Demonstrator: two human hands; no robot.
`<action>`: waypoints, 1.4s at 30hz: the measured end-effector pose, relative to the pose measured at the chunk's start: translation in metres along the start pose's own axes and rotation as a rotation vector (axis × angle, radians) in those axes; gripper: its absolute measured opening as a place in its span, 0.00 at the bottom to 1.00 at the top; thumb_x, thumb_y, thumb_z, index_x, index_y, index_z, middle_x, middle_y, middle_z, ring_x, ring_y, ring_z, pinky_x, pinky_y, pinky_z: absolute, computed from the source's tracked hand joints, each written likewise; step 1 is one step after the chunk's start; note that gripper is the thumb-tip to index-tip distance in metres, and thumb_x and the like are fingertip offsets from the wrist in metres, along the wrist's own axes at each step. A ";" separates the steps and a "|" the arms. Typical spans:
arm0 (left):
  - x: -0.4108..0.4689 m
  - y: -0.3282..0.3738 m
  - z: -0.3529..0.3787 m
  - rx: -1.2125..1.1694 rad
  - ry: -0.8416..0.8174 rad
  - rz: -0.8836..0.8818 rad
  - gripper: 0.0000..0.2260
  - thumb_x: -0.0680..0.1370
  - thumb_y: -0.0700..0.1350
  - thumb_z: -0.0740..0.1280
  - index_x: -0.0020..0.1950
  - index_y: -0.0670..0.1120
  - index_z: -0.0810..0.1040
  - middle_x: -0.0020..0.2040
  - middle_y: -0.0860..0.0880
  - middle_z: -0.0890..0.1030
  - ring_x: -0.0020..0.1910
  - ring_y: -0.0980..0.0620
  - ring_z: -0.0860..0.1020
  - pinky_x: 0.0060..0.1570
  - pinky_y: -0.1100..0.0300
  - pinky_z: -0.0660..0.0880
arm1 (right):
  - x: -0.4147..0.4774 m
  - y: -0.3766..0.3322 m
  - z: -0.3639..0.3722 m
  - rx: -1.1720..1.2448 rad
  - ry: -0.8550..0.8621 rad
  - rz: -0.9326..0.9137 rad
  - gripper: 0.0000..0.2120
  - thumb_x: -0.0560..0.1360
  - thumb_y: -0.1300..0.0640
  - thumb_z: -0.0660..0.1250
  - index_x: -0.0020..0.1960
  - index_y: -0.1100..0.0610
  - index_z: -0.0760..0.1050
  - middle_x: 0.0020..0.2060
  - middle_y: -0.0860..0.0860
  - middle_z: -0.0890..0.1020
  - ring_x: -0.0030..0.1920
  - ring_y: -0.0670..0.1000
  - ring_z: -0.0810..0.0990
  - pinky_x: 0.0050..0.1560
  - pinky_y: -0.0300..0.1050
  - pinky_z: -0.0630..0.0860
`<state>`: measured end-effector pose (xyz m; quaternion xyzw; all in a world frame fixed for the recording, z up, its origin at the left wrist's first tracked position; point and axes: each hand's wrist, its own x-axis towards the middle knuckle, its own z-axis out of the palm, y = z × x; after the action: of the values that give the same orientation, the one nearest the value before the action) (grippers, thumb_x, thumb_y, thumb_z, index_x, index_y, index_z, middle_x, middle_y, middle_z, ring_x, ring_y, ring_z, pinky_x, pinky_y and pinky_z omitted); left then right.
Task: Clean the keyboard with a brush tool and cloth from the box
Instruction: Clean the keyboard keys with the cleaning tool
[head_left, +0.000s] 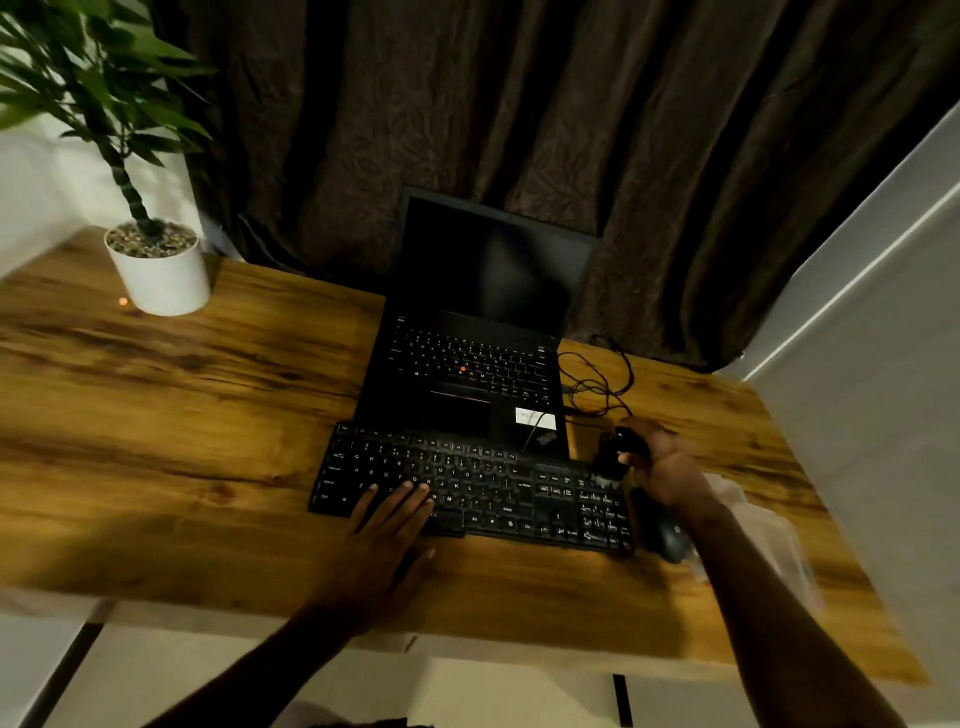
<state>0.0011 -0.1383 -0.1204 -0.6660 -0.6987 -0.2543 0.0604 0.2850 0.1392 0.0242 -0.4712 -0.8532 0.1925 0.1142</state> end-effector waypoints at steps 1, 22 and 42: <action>0.000 0.000 -0.001 0.000 0.001 0.002 0.26 0.82 0.58 0.57 0.75 0.45 0.71 0.76 0.47 0.70 0.77 0.48 0.65 0.74 0.40 0.58 | 0.001 -0.006 0.004 0.019 -0.006 0.005 0.23 0.75 0.66 0.68 0.66 0.48 0.72 0.58 0.56 0.76 0.56 0.56 0.76 0.51 0.52 0.79; 0.002 0.003 -0.010 -0.015 -0.054 -0.013 0.27 0.84 0.60 0.50 0.75 0.45 0.71 0.76 0.47 0.70 0.77 0.48 0.65 0.73 0.40 0.59 | 0.011 -0.009 0.003 -0.020 -0.017 -0.020 0.25 0.75 0.65 0.69 0.68 0.48 0.71 0.56 0.53 0.77 0.55 0.52 0.77 0.49 0.38 0.76; 0.000 0.000 -0.004 0.014 -0.045 0.002 0.26 0.82 0.58 0.55 0.76 0.45 0.70 0.77 0.47 0.68 0.78 0.48 0.63 0.75 0.42 0.56 | 0.009 0.063 -0.003 -0.061 0.019 0.055 0.26 0.74 0.59 0.69 0.67 0.41 0.68 0.57 0.59 0.77 0.55 0.60 0.79 0.53 0.55 0.80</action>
<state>-0.0004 -0.1404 -0.1169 -0.6718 -0.7009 -0.2343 0.0498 0.3293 0.1775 -0.0001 -0.4994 -0.8443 0.1649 0.1025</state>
